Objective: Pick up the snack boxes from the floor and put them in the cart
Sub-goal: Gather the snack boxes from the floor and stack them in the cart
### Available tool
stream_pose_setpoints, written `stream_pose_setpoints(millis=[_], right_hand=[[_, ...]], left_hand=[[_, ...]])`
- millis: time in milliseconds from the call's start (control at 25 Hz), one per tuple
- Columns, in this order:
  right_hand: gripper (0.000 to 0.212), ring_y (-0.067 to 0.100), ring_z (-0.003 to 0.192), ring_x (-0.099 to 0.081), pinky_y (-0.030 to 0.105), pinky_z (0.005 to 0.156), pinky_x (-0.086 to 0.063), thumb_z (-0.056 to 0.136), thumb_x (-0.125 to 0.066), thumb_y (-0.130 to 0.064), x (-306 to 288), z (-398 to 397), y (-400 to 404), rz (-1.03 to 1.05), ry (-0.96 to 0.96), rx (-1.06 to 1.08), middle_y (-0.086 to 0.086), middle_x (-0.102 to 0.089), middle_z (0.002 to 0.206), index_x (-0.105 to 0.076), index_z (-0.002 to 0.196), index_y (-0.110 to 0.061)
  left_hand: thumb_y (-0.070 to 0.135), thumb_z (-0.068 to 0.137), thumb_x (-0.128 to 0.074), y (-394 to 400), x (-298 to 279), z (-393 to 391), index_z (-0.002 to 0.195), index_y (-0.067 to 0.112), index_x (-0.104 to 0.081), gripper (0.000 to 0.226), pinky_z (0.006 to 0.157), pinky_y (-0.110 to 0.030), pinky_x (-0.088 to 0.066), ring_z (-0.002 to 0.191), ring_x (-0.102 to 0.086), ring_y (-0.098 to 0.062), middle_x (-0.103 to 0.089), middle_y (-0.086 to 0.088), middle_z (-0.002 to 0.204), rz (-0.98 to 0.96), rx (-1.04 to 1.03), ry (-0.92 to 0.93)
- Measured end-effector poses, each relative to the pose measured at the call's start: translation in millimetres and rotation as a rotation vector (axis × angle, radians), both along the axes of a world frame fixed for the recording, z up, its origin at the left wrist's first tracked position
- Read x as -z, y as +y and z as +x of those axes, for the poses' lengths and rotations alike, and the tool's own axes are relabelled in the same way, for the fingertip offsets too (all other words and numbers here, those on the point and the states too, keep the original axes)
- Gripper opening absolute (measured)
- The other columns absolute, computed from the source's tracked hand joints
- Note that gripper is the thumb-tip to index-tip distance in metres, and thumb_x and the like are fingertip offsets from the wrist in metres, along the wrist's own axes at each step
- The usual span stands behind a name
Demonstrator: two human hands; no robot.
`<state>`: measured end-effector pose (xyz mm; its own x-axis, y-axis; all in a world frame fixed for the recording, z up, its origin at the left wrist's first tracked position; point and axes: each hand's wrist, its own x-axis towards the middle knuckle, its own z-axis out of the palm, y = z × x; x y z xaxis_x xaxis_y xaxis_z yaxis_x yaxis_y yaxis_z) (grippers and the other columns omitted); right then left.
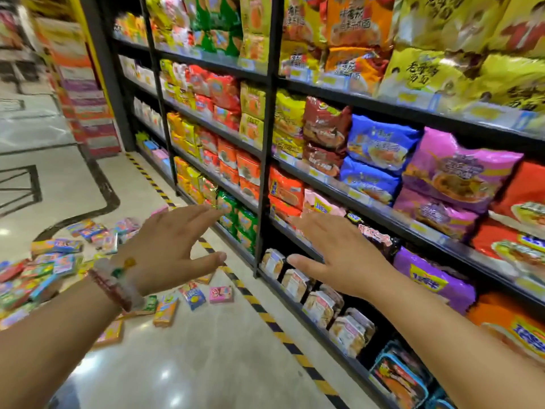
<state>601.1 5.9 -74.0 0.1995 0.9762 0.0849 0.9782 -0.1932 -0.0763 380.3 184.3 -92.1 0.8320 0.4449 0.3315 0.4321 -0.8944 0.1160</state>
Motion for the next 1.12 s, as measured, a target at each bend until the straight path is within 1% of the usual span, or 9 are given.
stream_pose_setpoints(millis=[120,240,320,480,640,760,960,1000,1120], right_hand=[[0.098,0.015,0.143,-0.012,0.034,0.115,-0.011,0.064,0.0,-0.082,11,13,71,-0.025,0.0,-0.079,-0.007,-0.017,0.158,-0.011,0.151,-0.037],[0.099,0.015,0.145,-0.007,0.034,0.116,-0.008,0.065,0.0,-0.086,21,16,150,-0.049,-0.014,-0.134,-0.007,-0.009,0.16,-0.005,0.151,-0.038],[0.098,0.014,0.146,-0.003,0.033,0.117,-0.005,0.066,0.0,-0.085,27,18,201,-0.071,-0.019,-0.162,-0.007,-0.004,0.16,-0.004,0.151,-0.037],[0.114,0.013,0.146,-0.003,0.034,0.117,-0.002,0.056,0.022,-0.087,46,26,294,-0.071,-0.009,-0.212,-0.007,-0.004,0.16,-0.007,0.152,-0.033],[0.105,0.012,0.146,-0.003,0.031,0.116,0.001,0.061,0.013,-0.086,70,46,365,-0.082,0.009,-0.236,-0.008,-0.005,0.16,-0.005,0.152,-0.035],[0.1,0.013,0.146,-0.001,0.029,0.115,0.002,0.065,0.018,-0.083,99,72,417,-0.09,0.028,-0.251,-0.009,-0.005,0.16,-0.002,0.151,-0.037],[0.087,0.013,0.147,-0.001,0.024,0.108,0.016,0.075,0.003,-0.079,160,115,523,-0.14,0.097,-0.271,-0.009,-0.004,0.16,-0.005,0.151,-0.038],[0.082,0.015,0.147,-0.007,0.026,0.111,0.01,0.08,-0.003,-0.077,181,122,545,-0.146,0.109,-0.255,-0.009,-0.011,0.159,-0.011,0.151,-0.037],[0.068,0.025,0.133,-0.044,0.035,0.113,-0.025,0.093,-0.018,-0.065,279,135,599,-0.188,0.165,-0.199,0.003,-0.049,0.143,-0.043,0.141,-0.024]], left_hand=[[0.089,0.07,-0.006,51,9,-4,0.144,0.026,-0.038,0.102,0.105,-0.044,-0.034,0.132,-0.042,-0.024,-0.044,-0.004,0.145,0.004,-0.065,0.053],[0.075,0.077,-0.028,114,19,-7,0.137,0.018,-0.05,0.086,0.098,-0.053,-0.041,0.125,-0.05,-0.032,-0.049,-0.012,0.14,0.072,-0.119,0.092],[0.07,0.078,-0.034,158,22,-8,0.132,0.016,-0.054,0.079,0.092,-0.057,-0.045,0.119,-0.055,-0.034,-0.053,-0.014,0.136,0.087,-0.145,0.115],[0.064,0.079,-0.039,246,29,-12,0.127,0.016,-0.056,0.071,0.084,-0.057,-0.048,0.111,-0.061,-0.034,-0.057,-0.016,0.13,0.152,-0.167,0.144],[0.061,0.078,-0.041,316,47,-4,0.129,0.015,-0.051,0.068,0.086,-0.057,-0.046,0.115,-0.056,-0.03,-0.054,-0.014,0.134,0.149,-0.165,0.118],[0.06,0.079,-0.042,370,71,18,0.132,0.018,-0.046,0.068,0.09,-0.056,-0.045,0.117,-0.05,-0.03,-0.054,-0.015,0.134,0.08,-0.154,0.139],[0.058,0.078,-0.043,462,126,74,0.133,0.018,-0.041,0.068,0.094,-0.054,-0.041,0.119,-0.041,-0.025,-0.054,-0.015,0.134,0.009,-0.148,0.109],[0.058,0.078,-0.043,482,147,84,0.133,0.018,-0.041,0.068,0.096,-0.052,-0.041,0.119,-0.042,-0.026,-0.053,-0.015,0.134,-0.01,-0.147,0.106],[0.056,0.077,-0.045,537,242,108,0.134,0.018,-0.041,0.069,0.099,-0.047,-0.037,0.122,-0.042,-0.027,-0.051,-0.014,0.137,-0.061,-0.151,0.078]])
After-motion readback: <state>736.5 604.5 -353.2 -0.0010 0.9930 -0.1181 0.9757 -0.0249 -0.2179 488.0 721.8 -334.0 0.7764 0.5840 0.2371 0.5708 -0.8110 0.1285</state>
